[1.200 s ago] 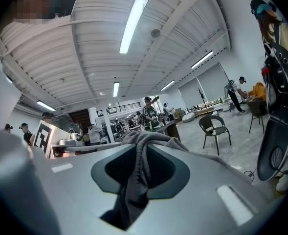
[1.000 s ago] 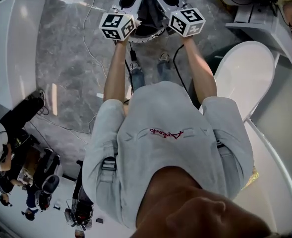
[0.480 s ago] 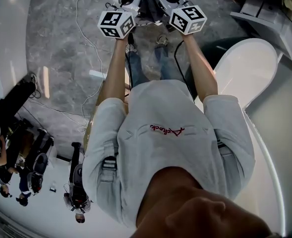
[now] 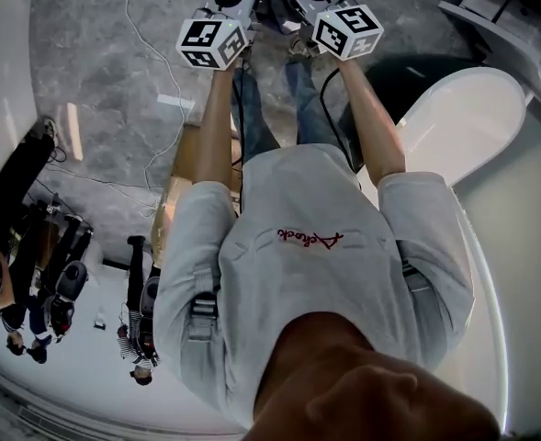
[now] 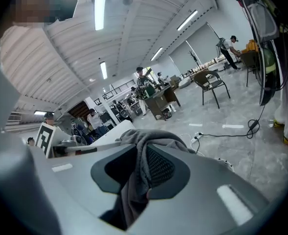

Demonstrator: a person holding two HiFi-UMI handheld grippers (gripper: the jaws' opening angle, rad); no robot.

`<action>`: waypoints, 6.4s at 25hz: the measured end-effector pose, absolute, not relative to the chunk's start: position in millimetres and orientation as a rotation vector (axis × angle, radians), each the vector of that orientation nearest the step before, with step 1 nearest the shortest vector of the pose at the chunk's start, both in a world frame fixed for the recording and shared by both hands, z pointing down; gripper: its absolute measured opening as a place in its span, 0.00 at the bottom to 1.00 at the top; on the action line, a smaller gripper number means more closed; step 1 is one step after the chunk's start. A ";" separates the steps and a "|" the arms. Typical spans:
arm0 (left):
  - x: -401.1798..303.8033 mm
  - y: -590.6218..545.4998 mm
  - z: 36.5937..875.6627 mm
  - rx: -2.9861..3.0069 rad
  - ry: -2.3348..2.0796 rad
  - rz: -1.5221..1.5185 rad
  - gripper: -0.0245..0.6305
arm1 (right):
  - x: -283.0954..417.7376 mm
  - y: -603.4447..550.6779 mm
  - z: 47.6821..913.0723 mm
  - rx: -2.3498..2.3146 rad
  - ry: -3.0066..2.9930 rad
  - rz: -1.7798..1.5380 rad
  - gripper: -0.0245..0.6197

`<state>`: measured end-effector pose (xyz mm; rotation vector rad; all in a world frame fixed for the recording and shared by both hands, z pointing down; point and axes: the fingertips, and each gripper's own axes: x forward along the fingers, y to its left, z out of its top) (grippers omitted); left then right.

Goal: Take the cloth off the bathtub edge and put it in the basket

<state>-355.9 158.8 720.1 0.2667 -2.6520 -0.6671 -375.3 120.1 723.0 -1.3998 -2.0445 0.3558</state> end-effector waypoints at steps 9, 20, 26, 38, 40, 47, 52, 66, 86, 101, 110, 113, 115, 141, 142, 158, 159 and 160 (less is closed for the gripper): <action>-341.9 151.9 796.6 0.200 -2.562 -0.764 0.12 | -363.5 113.1 799.5 -1.356 -1.955 0.307 0.15; -350.1 155.0 841.9 0.124 -2.505 -0.820 0.12 | -373.6 117.6 844.3 -1.365 -1.889 0.190 0.15; -366.3 165.3 839.5 0.114 -2.520 -0.803 0.12 | -392.8 129.6 843.2 -1.398 -1.901 0.127 0.16; -366.3 158.6 875.5 0.095 -2.423 -0.909 0.16 | -400.6 111.9 894.2 -1.251 -1.880 0.014 0.18; -358.7 160.1 884.8 0.089 -2.403 -0.944 0.11 | -392.7 98.4 914.7 -1.195 -1.824 0.009 0.18; -350.8 150.2 887.0 0.108 -2.405 -0.872 0.12 | -378.2 60.9 944.3 -1.092 -1.854 -0.042 0.30; -347.2 144.2 878.8 0.130 -2.422 -0.827 0.13 | -378.5 63.2 935.5 -1.114 -1.870 -0.022 0.35; -327.7 154.1 826.5 0.136 -2.480 -0.686 0.12 | -373.2 87.4 855.3 -1.205 -2.014 0.014 0.13; -280.3 156.9 685.3 0.105 -2.691 -0.491 0.04 | -332.8 83.2 707.9 -1.359 -2.192 0.041 0.05; -275.6 179.7 552.6 0.129 -2.853 -0.208 0.04 | -341.5 89.4 571.9 -1.441 -2.408 0.089 0.05; -271.8 204.3 483.8 0.083 -2.953 -0.099 0.04 | -345.3 89.0 506.4 -1.506 -2.512 0.055 0.05; -267.2 206.9 463.3 0.070 -2.979 -0.073 0.04 | -344.3 87.4 479.0 -1.525 -2.543 0.063 0.05; -261.1 209.2 450.0 0.062 -2.996 -0.062 0.04 | -341.2 86.6 463.5 -1.532 -2.560 0.065 0.05; -251.2 220.1 387.6 0.012 -3.092 0.021 0.04 | -331.5 95.5 407.5 -1.606 -2.630 0.011 0.05; -250.5 219.6 387.2 0.014 -3.092 0.017 0.04 | -330.5 95.5 407.0 -1.606 -2.630 0.011 0.05; -252.7 208.7 406.0 0.053 -3.059 0.003 0.04 | -328.2 90.5 419.5 -1.573 -2.628 0.029 0.05; -252.6 207.6 406.6 0.057 -3.059 0.004 0.04 | -328.0 89.7 420.7 -1.570 -2.627 0.028 0.05; -252.9 207.0 406.3 0.061 -3.059 0.007 0.04 | -328.2 89.5 420.9 -1.568 -2.627 0.027 0.05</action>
